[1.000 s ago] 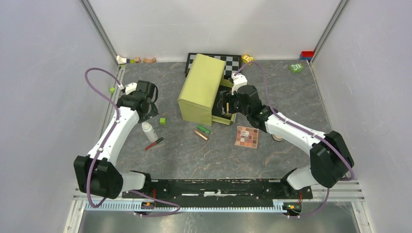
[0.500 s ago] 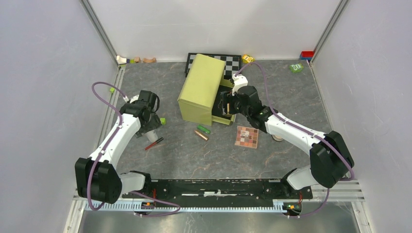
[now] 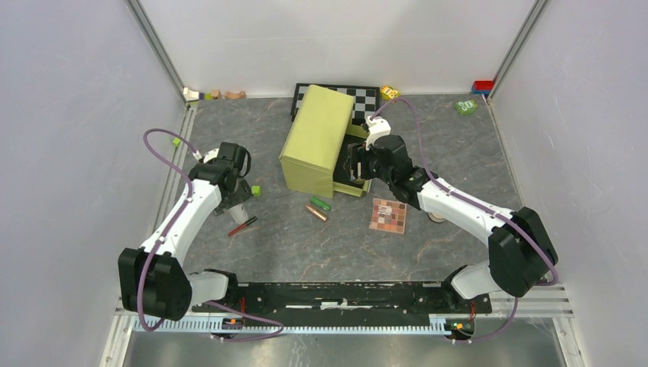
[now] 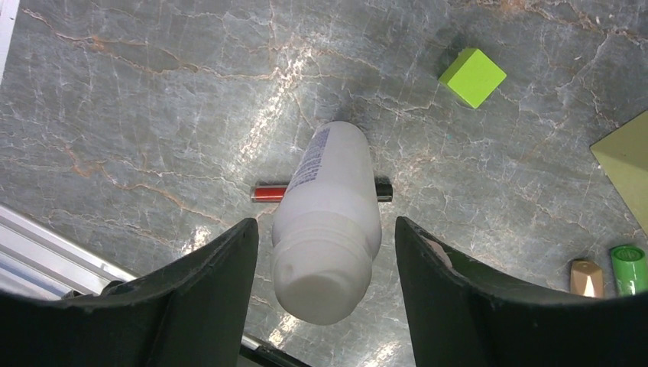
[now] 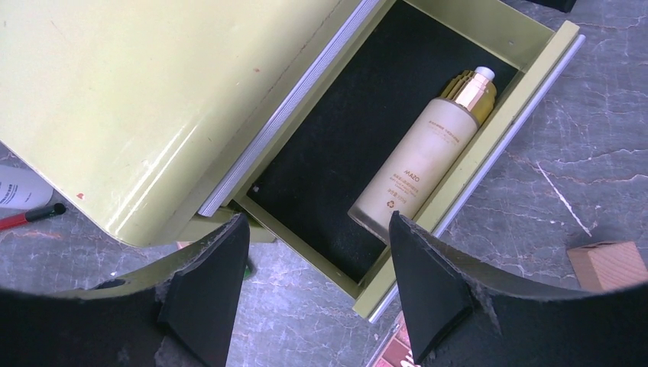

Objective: Organize the makeup
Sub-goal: Pick up the makeup from the center of the board.

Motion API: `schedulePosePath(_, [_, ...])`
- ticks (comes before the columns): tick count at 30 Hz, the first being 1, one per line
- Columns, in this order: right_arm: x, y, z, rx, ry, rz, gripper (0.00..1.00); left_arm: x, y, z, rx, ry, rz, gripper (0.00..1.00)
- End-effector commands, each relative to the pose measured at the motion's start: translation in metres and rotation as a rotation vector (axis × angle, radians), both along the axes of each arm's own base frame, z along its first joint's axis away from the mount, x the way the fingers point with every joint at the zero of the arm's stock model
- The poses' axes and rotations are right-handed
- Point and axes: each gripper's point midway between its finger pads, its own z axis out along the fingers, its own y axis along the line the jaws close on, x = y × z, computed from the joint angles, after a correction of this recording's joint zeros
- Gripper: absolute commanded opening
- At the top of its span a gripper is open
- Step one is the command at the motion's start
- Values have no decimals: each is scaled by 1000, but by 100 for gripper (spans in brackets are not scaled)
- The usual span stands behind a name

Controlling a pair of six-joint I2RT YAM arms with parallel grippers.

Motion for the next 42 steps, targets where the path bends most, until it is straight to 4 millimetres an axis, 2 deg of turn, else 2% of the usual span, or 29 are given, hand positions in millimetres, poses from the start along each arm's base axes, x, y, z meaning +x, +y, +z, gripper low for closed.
schedulePosePath(1, [0, -3, 13, 16, -31, -8, 74, 17, 4, 13, 18, -81, 37, 70])
schedulePosePath(4, [0, -3, 12, 11, -28, -7, 74, 19, 5, 15, 23, -88, 38, 66])
schedulePosePath(17, [0, -1, 13, 16, -26, -4, 74, 22, 10, 19, 49, -108, 33, 65])
schedulePosePath(22, [-1, -3, 13, 14, -24, -9, 74, 23, 8, 20, 43, -118, 12, 57])
schedulePosePath(24, [-1, -4, 13, 14, -26, -11, 74, 24, 6, 23, 33, -136, -1, 49])
schedulePosePath(29, [-1, -7, 23, 12, -49, -21, 74, 31, -17, 37, -73, -200, -102, 17])
schedulePosePath(31, [-1, -11, 30, 8, -75, -29, 74, 35, -26, 52, -105, -235, -143, 3])
schedulePosePath(35, [-7, -16, 46, 26, -153, -12, 75, 42, -41, 91, -130, -309, -214, 2])
schedulePosePath(37, [-12, -14, 57, 53, -206, 29, 75, 47, -55, 110, -175, -342, -284, 2])
schedulePosePath(40, [-28, 7, 82, 125, -315, 200, 75, 54, -88, 131, -263, -354, -437, 2])
schedulePosePath(42, [-49, 31, 95, 187, -368, 381, 75, 53, -113, 142, -322, -349, -550, 2])
